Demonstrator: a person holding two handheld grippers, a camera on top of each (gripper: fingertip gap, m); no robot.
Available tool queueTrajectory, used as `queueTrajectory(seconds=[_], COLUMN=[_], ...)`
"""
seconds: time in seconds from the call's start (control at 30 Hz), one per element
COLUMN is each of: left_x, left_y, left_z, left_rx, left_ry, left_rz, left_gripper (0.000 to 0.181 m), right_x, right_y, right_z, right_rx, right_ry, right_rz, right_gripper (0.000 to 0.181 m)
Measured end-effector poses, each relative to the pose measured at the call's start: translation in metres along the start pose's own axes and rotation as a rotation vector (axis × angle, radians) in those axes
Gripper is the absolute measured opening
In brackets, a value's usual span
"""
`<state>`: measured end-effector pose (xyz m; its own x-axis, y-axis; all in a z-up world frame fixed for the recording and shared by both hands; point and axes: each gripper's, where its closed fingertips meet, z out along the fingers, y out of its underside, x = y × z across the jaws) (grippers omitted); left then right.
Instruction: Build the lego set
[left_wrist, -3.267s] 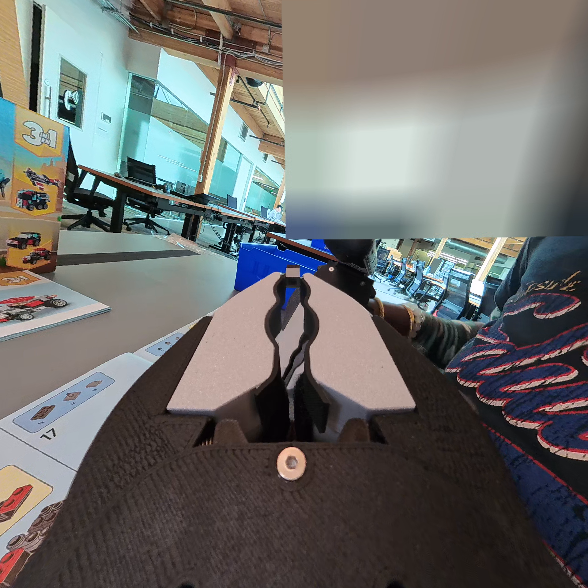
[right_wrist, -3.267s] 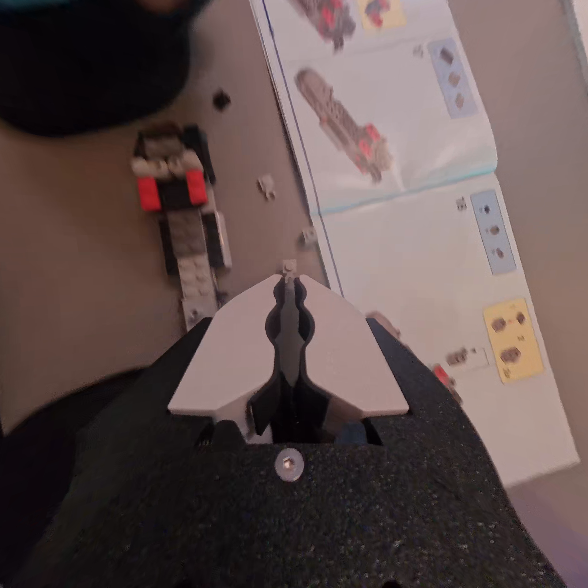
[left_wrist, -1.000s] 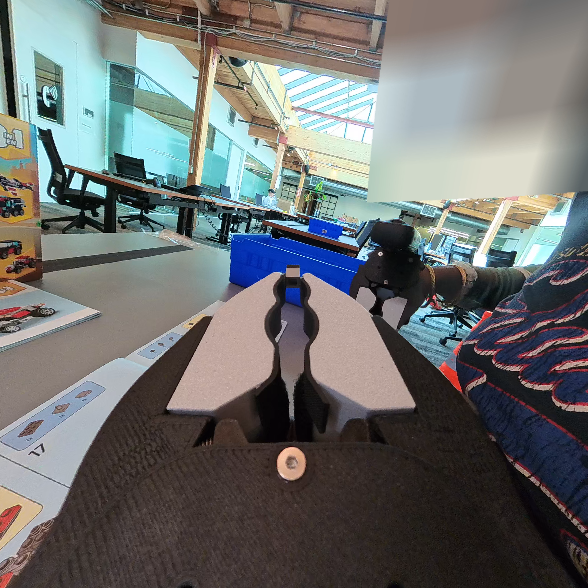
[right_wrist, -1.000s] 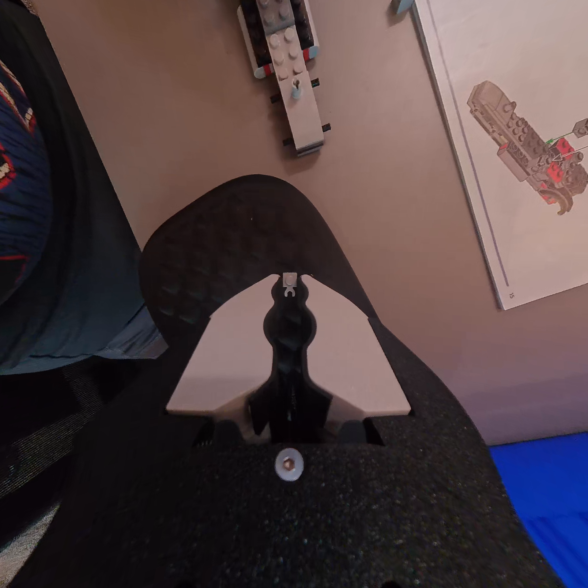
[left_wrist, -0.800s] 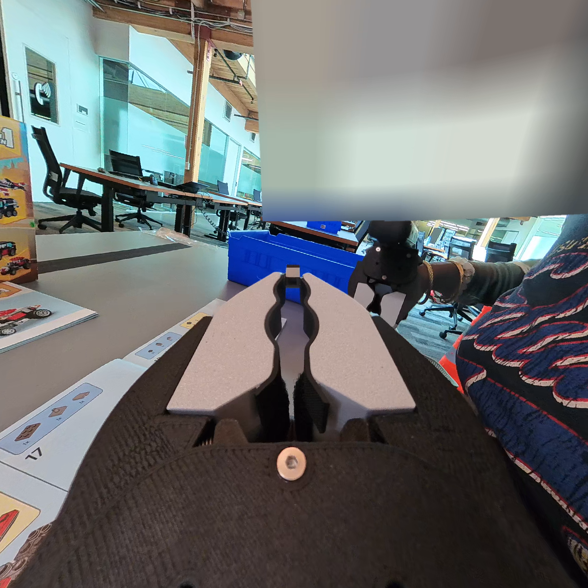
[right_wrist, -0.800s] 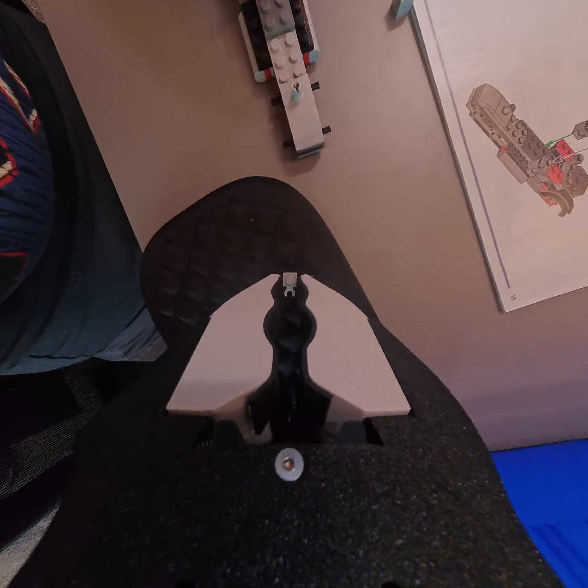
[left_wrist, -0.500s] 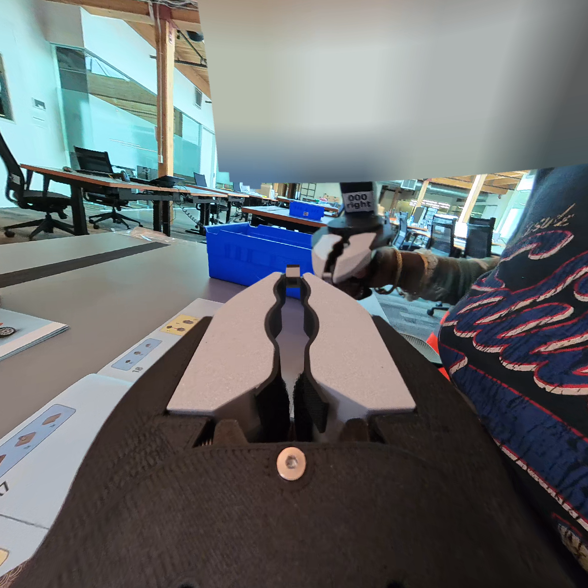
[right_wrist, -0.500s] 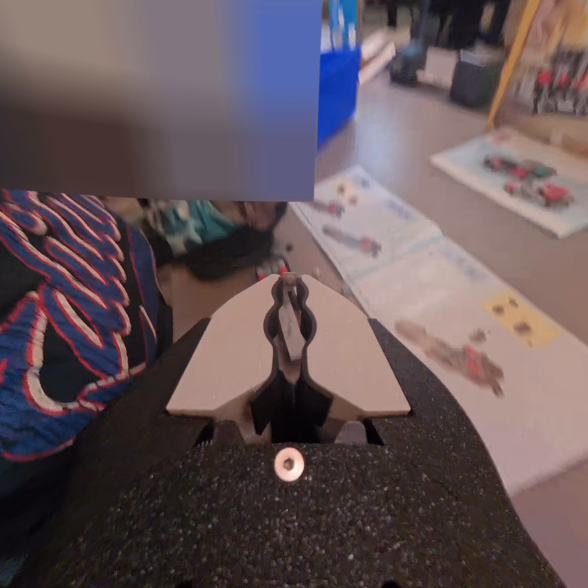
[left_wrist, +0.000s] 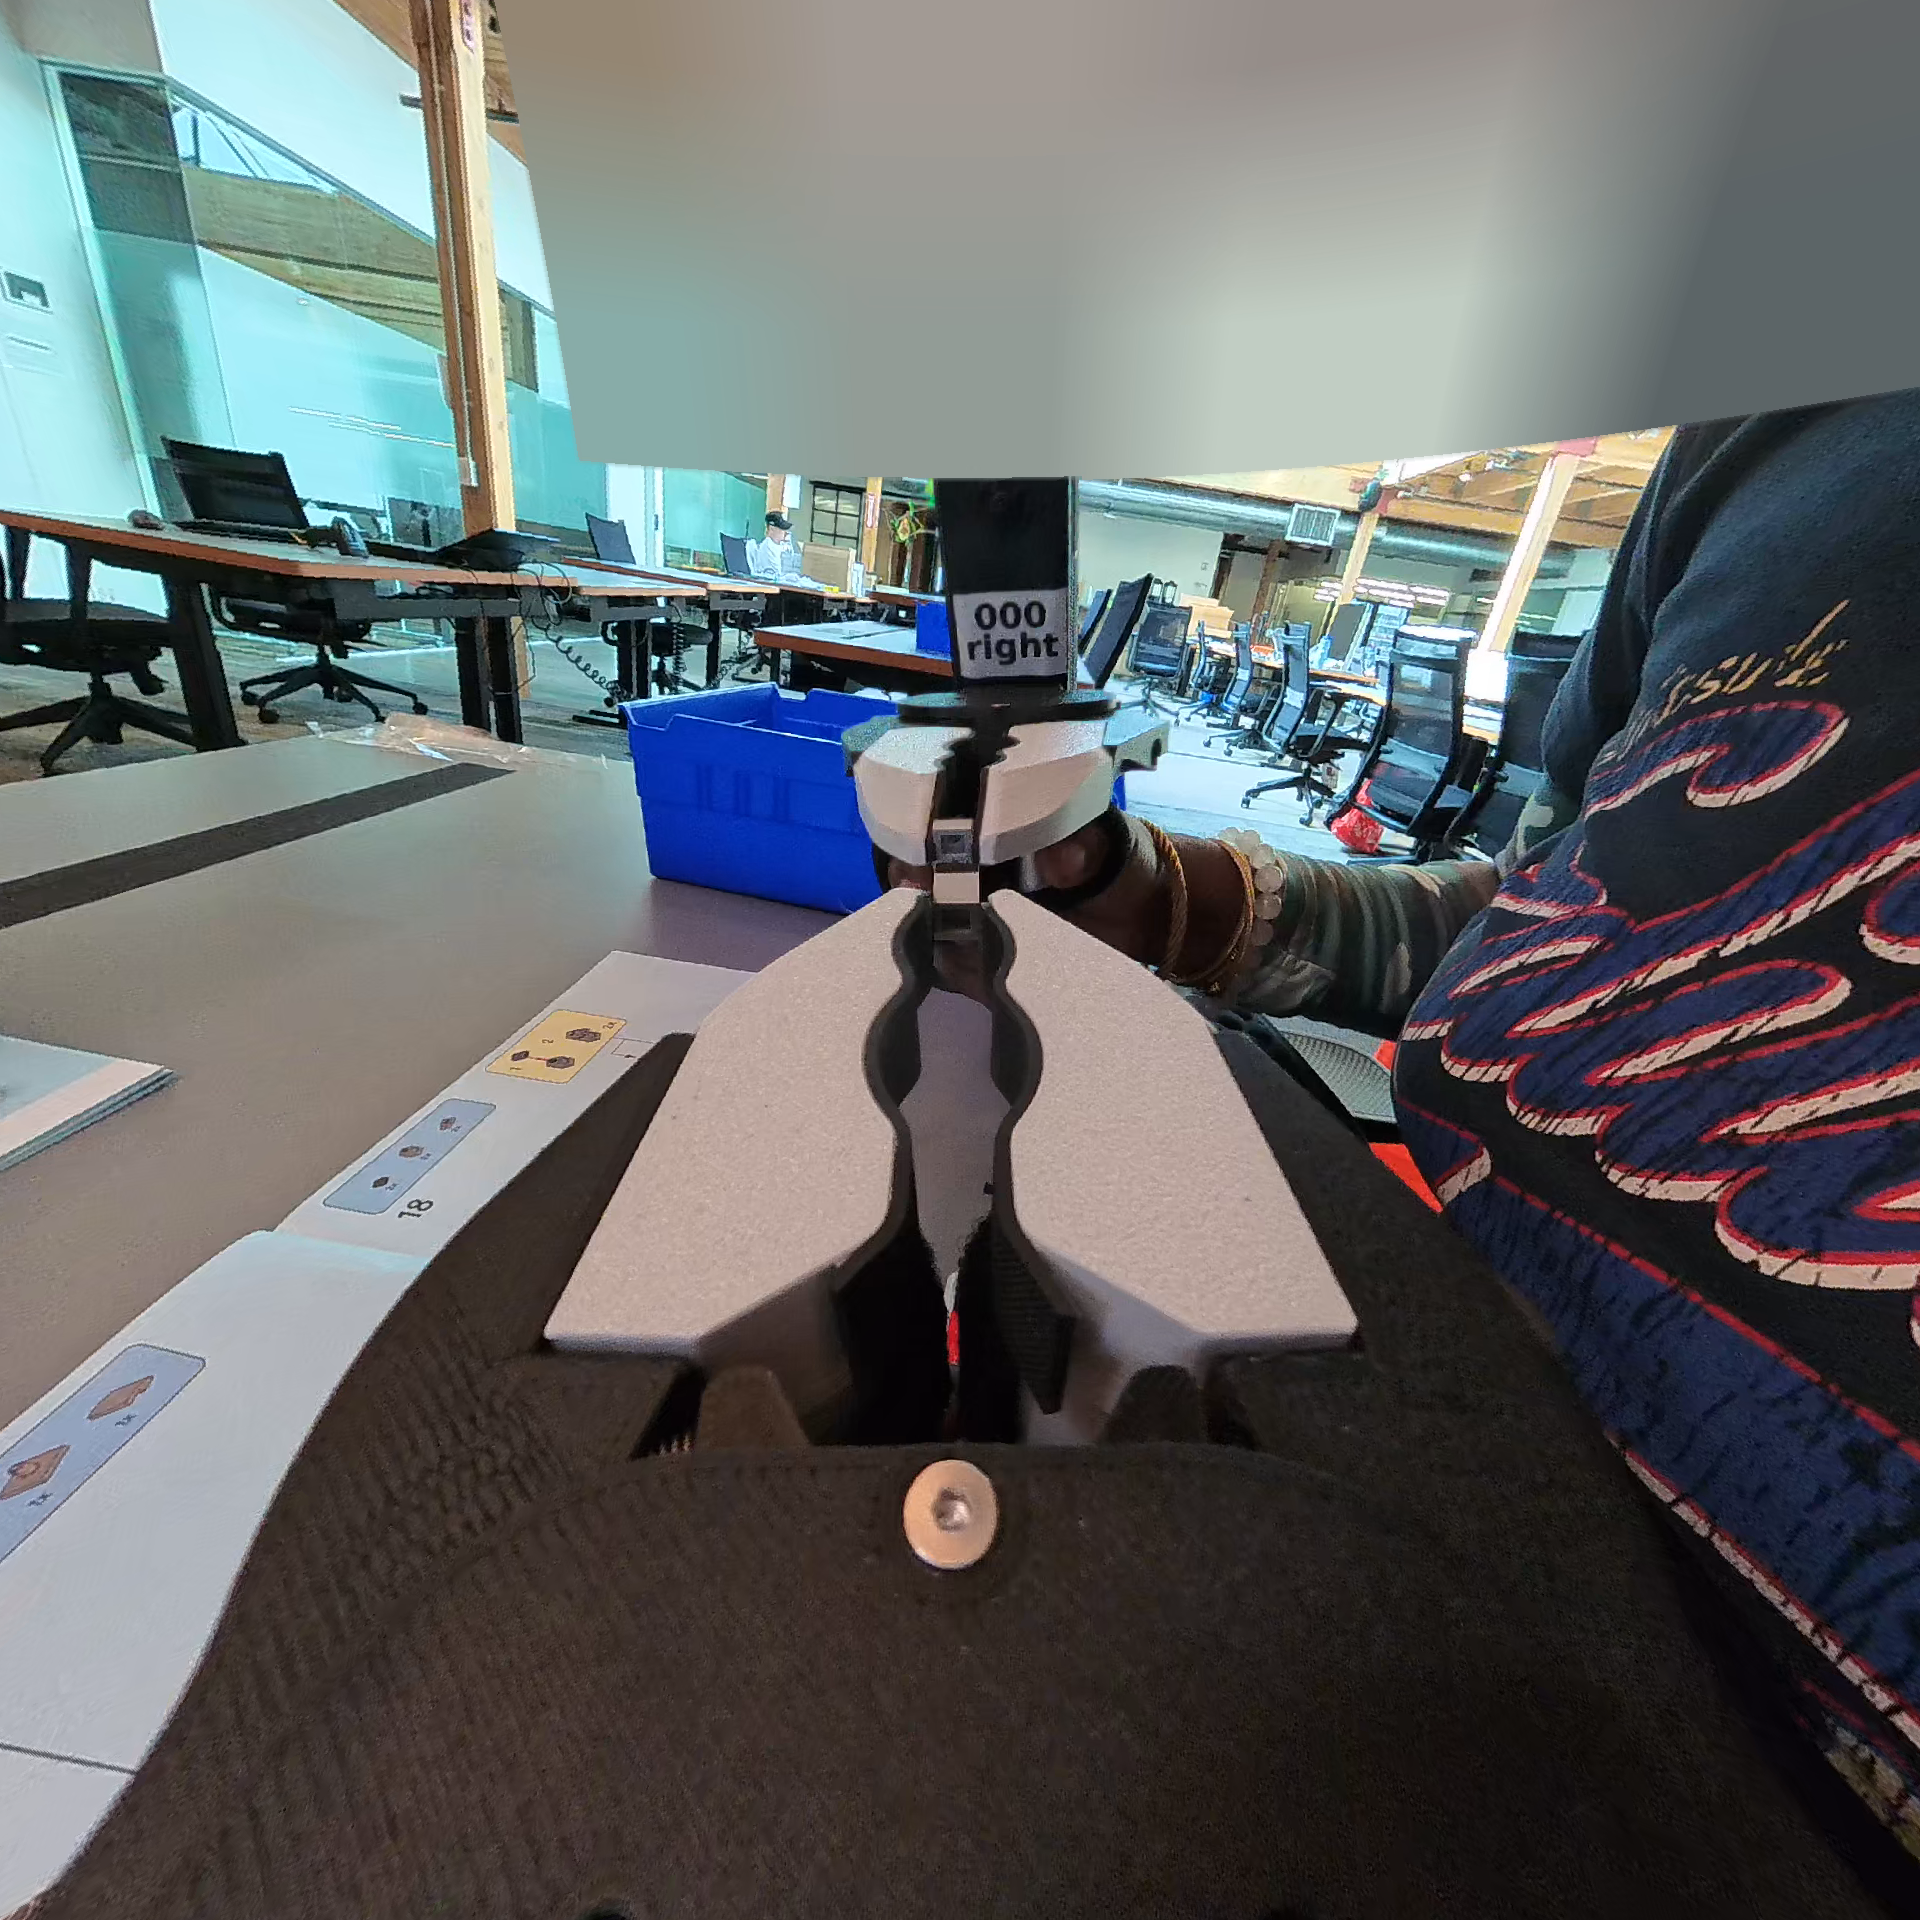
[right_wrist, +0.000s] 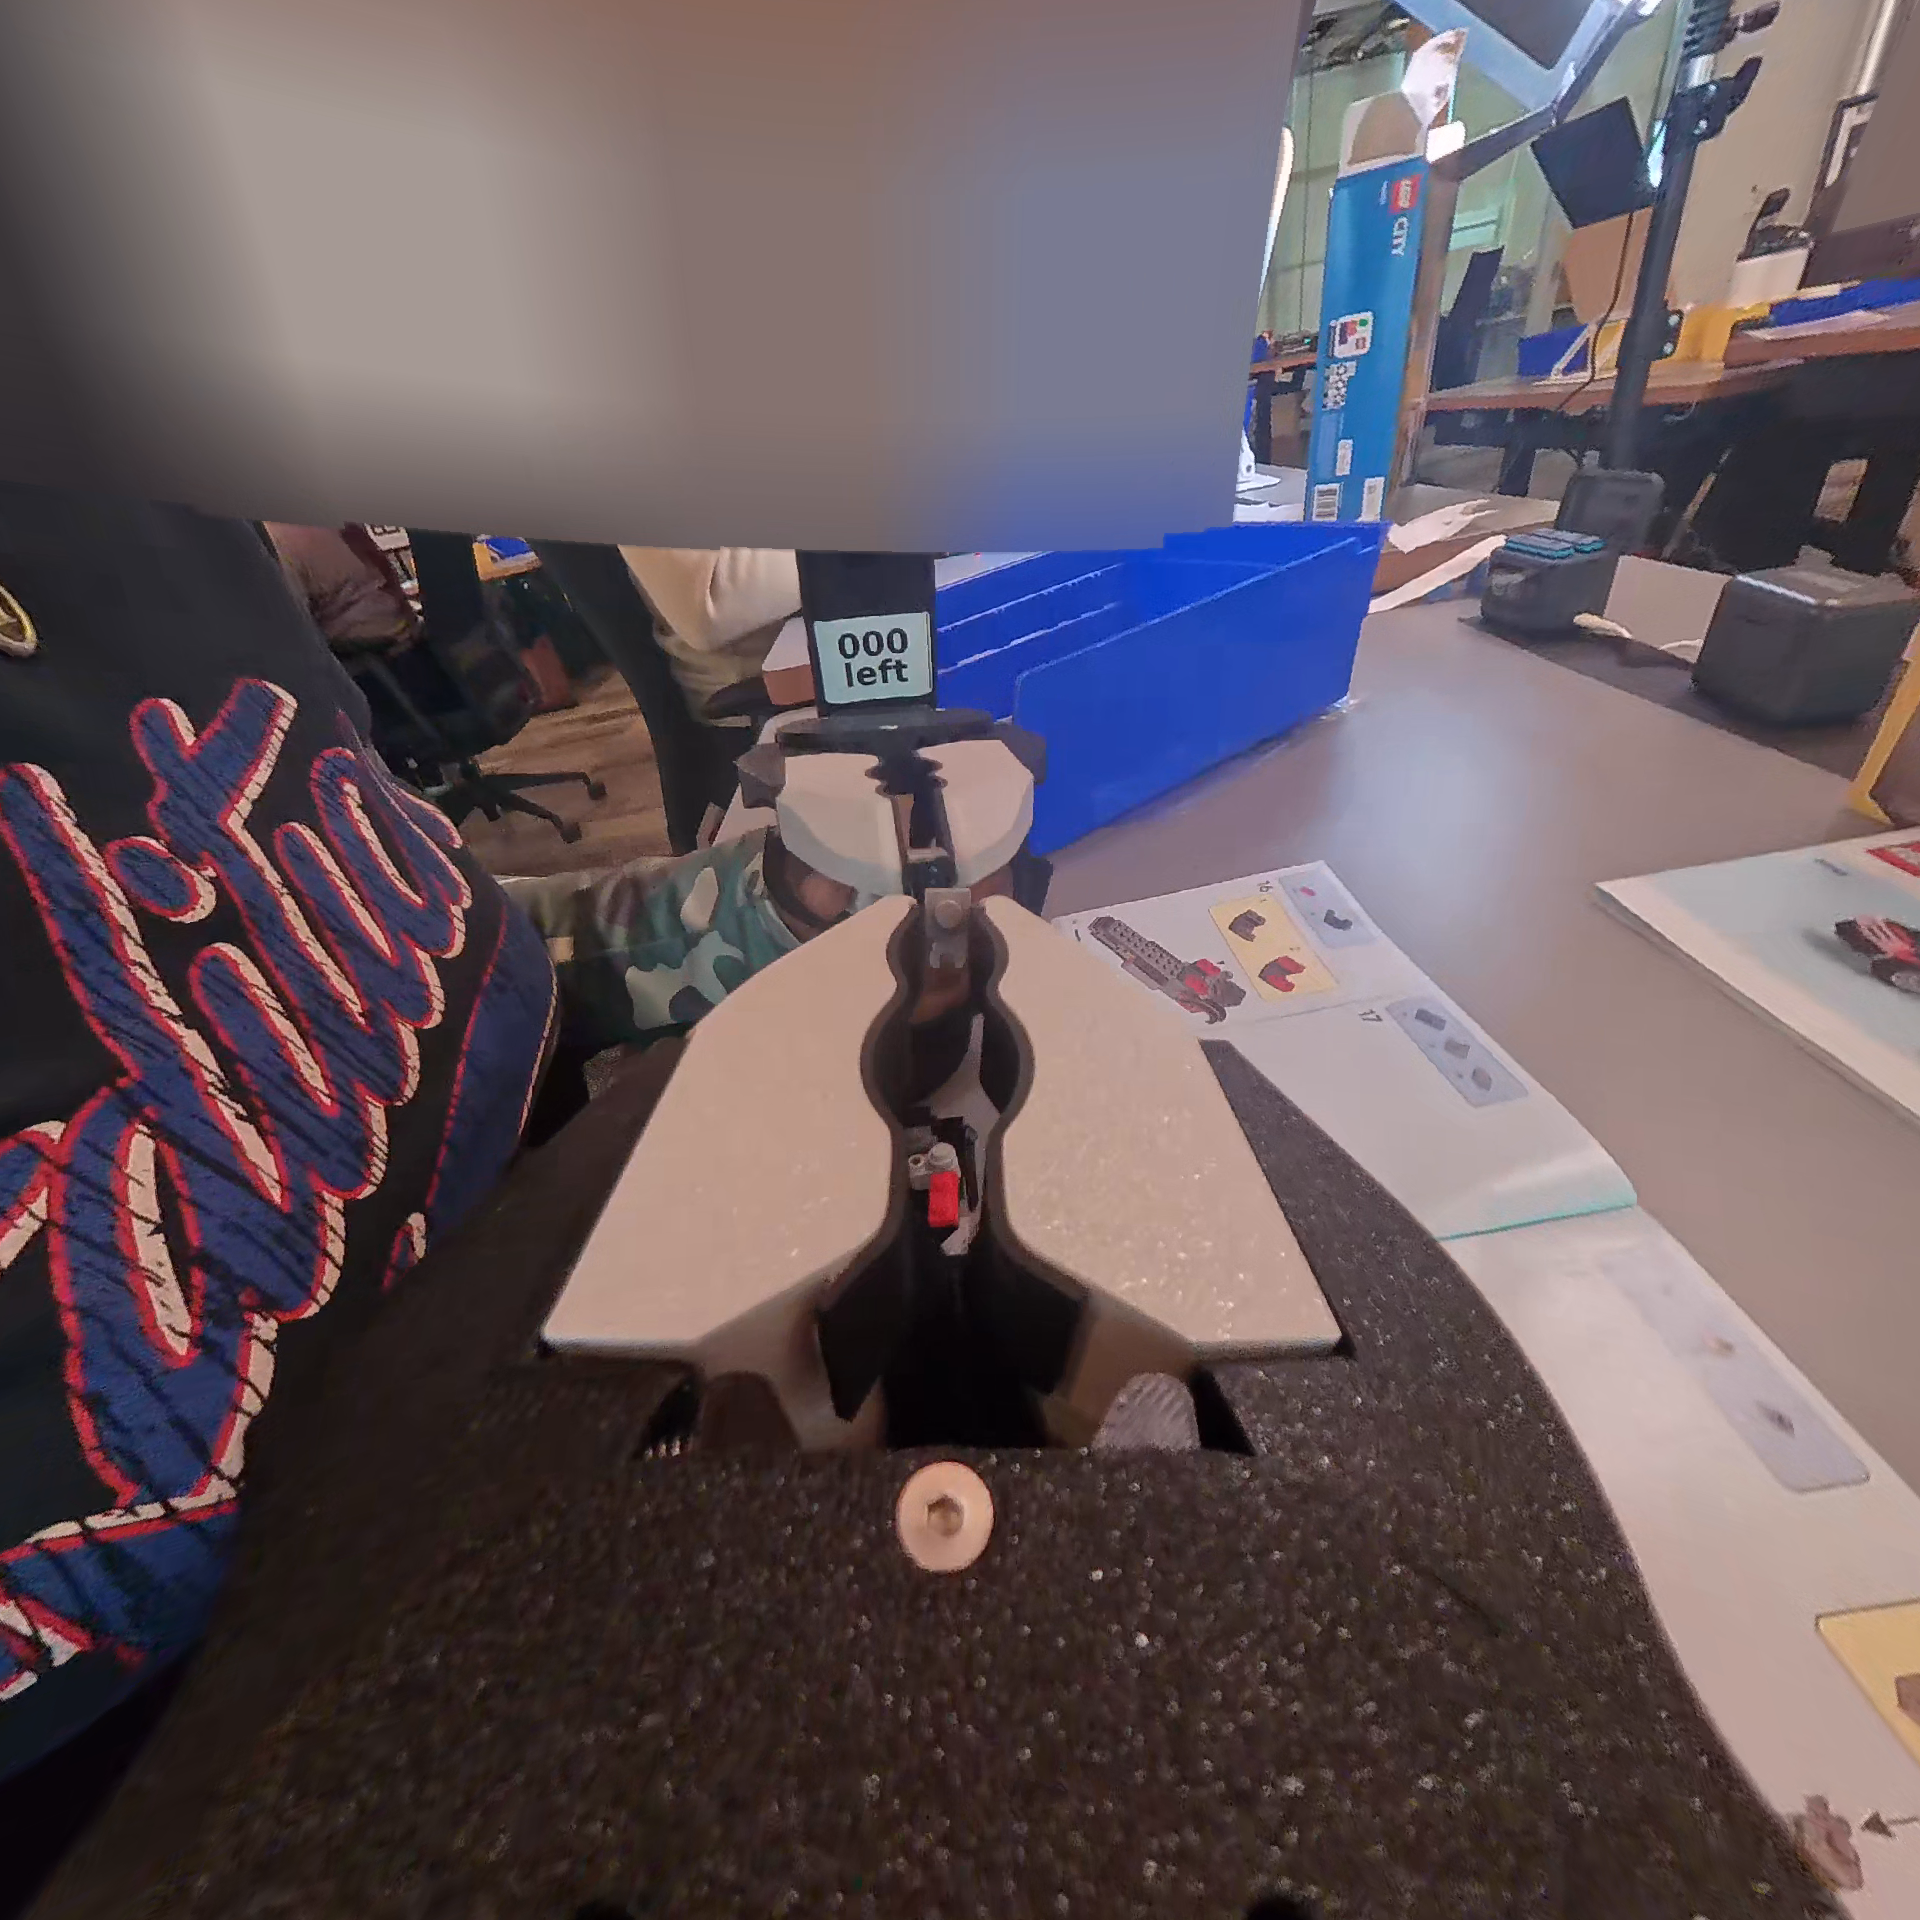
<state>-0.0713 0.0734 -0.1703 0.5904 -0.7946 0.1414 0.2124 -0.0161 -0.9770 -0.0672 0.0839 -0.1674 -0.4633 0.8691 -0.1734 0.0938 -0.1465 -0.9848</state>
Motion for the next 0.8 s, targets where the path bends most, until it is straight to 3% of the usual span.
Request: queueTrajectory(seconds=[0.8], left_x=[0.002], left_y=[0.002], left_z=[0.002], left_rx=[-0.005], left_ry=[0.015], left_rz=[-0.007], left_gripper=[0.008], right_x=[-0.004], right_y=[0.004], right_z=[0.01], right_rx=[0.036], right_ry=[-0.044], right_rz=[0.035], right_gripper=[0.008])
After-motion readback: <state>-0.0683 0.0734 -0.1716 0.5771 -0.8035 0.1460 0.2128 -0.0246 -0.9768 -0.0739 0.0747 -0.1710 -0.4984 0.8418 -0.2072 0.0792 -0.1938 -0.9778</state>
